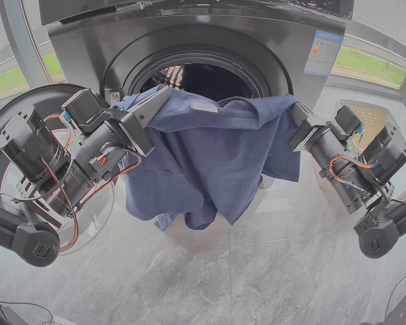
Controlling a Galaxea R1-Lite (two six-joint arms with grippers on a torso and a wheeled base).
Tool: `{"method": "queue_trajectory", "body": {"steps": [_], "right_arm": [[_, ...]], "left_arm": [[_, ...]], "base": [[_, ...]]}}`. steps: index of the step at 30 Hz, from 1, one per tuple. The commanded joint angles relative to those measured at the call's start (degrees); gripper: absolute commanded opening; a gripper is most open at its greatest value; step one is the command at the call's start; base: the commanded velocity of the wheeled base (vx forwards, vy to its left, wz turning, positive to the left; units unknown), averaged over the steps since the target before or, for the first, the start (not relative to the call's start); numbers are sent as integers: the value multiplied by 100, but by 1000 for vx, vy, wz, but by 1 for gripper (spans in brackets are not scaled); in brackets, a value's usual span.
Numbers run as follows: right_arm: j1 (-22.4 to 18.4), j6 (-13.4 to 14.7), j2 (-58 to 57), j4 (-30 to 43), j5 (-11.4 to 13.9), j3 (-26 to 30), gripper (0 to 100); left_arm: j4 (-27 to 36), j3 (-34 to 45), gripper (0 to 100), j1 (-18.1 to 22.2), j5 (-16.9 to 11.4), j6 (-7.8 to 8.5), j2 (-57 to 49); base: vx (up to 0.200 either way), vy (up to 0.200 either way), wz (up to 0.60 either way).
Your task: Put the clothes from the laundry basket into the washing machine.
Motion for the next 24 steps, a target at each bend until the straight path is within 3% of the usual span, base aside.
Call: {"method": "queue_trajectory", "body": {"steps": [1, 3, 4, 11, 18, 24], "right_arm": [[147, 41, 1008, -39, 56, -340, 0], [235, 33, 1351, -39, 56, -375, 0], [270, 24, 1465, -39, 56, -375, 100], [472, -46, 2353, -30, 258, -366, 100], [639, -178, 3109, -39, 372, -832, 100], [552, -196, 3319, -48, 504, -1140, 100]], "left_arm": [[-10, -7, 0, -162, -17, -10, 26], [-72, 1, 0, -250, -17, -1, 26], [-116, 10, 0, -285, -17, -1, 35], [-450, -7, 0, -399, -25, -10, 184], [-459, -7, 0, -399, -25, -10, 193], [-459, 1, 0, -399, -25, -10, 193]], "base": [[0, 0, 0], [0, 0, 0], [0, 0, 0], [0, 0, 0], [0, 0, 0], [0, 0, 0]]}}
